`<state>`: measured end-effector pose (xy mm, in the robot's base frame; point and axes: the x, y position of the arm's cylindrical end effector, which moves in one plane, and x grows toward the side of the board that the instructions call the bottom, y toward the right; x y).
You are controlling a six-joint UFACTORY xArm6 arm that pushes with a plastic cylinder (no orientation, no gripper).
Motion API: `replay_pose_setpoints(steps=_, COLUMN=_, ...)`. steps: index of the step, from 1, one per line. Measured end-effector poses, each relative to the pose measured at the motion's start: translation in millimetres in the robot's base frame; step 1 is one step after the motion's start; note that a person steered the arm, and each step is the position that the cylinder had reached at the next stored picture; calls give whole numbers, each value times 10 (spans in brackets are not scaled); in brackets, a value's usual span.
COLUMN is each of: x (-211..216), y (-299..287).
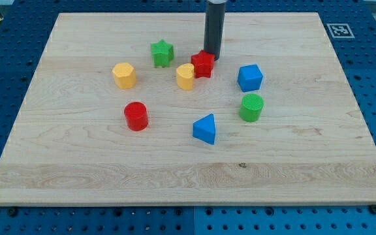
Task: Move the blue cube to the right of the green star
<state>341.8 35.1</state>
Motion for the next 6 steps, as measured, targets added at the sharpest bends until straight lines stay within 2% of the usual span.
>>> replay_pose_setpoints(steps=2, x=550, y=-150)
replay_pose_setpoints(steps=3, x=810, y=-48)
replay_pose_setpoints(steps=4, x=978, y=288)
replay_pose_setpoints(steps=6, x=1052, y=1003)
